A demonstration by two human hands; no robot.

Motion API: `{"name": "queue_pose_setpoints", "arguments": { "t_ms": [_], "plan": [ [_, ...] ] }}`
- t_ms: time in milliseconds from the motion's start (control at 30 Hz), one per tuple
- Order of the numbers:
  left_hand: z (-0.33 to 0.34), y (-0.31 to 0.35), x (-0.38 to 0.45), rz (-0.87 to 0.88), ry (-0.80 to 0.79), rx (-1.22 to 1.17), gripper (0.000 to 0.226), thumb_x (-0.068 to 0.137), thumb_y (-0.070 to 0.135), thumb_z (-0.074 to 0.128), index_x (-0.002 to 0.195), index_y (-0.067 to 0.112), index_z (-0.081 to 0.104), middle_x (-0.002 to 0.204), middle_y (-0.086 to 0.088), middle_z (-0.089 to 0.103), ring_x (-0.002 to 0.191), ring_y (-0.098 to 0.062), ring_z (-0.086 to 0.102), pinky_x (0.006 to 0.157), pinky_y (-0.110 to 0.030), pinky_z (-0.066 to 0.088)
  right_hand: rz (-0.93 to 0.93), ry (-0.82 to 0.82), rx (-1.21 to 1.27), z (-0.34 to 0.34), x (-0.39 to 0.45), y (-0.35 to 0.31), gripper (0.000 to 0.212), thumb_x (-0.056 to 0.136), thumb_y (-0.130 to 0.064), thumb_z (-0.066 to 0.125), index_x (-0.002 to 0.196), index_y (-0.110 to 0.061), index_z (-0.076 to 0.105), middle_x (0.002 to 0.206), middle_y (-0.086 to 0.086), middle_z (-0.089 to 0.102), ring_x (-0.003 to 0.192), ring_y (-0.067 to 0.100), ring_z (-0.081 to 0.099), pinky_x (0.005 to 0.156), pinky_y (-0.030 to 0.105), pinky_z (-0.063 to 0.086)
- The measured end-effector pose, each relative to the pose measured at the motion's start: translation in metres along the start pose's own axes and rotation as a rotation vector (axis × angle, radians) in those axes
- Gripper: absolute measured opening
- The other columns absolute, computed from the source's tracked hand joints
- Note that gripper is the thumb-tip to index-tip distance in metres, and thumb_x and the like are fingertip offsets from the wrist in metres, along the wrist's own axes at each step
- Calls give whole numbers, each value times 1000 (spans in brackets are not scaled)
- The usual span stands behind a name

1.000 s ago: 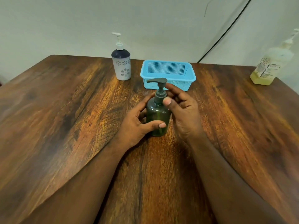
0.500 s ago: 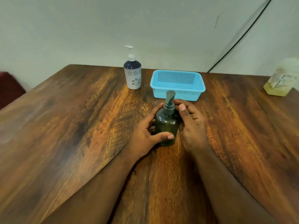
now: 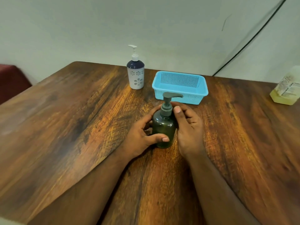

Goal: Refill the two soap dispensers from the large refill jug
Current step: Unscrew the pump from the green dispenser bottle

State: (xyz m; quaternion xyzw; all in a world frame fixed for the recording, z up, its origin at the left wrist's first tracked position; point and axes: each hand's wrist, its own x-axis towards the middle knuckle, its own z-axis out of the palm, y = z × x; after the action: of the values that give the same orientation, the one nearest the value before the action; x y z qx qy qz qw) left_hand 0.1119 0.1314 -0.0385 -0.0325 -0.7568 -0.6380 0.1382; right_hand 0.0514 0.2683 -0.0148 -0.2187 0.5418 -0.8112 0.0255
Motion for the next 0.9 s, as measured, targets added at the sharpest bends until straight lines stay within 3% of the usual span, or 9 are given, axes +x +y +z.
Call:
{"name": "queue_pose_setpoints", "arguments": {
  "t_ms": [67, 133, 233, 333, 433, 567, 733, 900],
  "plan": [
    [1, 2, 0, -4, 6, 34, 87, 68, 13, 87, 133, 50, 44, 132, 21, 61, 126, -2, 55, 95, -15, 47, 1, -3, 12, -2, 1, -3, 23, 95, -17, 50, 106, -11, 69, 109, 9, 71, 108, 24, 66, 94, 39, 52],
    [2, 3, -2, -14, 22, 34, 84, 68, 20, 85, 135, 47, 44, 134, 17, 60, 127, -5, 55, 99, -19, 47, 7, -32, -18, -3, 0, -7, 27, 96, -15, 48, 112, -5, 67, 110, 8, 71, 107, 20, 66, 88, 30, 53],
    [2, 5, -4, -17, 23, 50, 81, 69, 24, 83, 137, 43, 43, 135, 13, 60, 127, -8, 56, 100, -21, 47, -14, -86, -73, -2, -3, -8, 32, 89, -21, 57, 117, -7, 65, 112, 3, 71, 107, 15, 66, 85, 25, 54],
    [1, 5, -3, 5, -7, 68, 83, 75, 9, 83, 139, 40, 40, 139, 10, 56, 128, -6, 54, 98, -18, 46, -8, -86, -78, -1, -4, -9, 40, 76, -24, 68, 115, -18, 65, 114, 0, 70, 108, 13, 66, 88, 25, 54],
    [-1, -2, -1, 5, -32, 45, 85, 77, 5, 80, 142, 41, 38, 143, 7, 54, 129, -9, 54, 102, -24, 47, -44, -65, -135, 0, -5, -9, 33, 89, -16, 61, 122, -16, 62, 119, -1, 68, 112, 10, 63, 90, 22, 52],
    [-3, -3, 1, 23, -37, 58, 85, 75, 10, 82, 138, 51, 40, 139, 17, 55, 129, -3, 53, 99, -17, 45, -96, -11, -106, 2, -6, -6, 28, 98, -9, 45, 124, -6, 56, 113, -6, 68, 111, 13, 63, 90, 27, 51],
    [-4, -4, 1, 31, -71, 0, 88, 76, 5, 80, 146, 37, 37, 144, 7, 52, 127, -5, 55, 96, -19, 48, -69, -11, -132, 6, -8, -7, 37, 82, -16, 68, 118, -17, 58, 110, 0, 70, 107, 15, 66, 91, 32, 53],
    [-7, -8, 4, 8, -84, -50, 90, 74, 3, 81, 146, 33, 37, 141, 5, 55, 127, -8, 55, 96, -21, 49, -109, -78, -199, 3, -5, -12, 31, 96, -8, 49, 125, -13, 59, 123, -1, 66, 119, 14, 59, 98, 31, 49]
  ]
}}
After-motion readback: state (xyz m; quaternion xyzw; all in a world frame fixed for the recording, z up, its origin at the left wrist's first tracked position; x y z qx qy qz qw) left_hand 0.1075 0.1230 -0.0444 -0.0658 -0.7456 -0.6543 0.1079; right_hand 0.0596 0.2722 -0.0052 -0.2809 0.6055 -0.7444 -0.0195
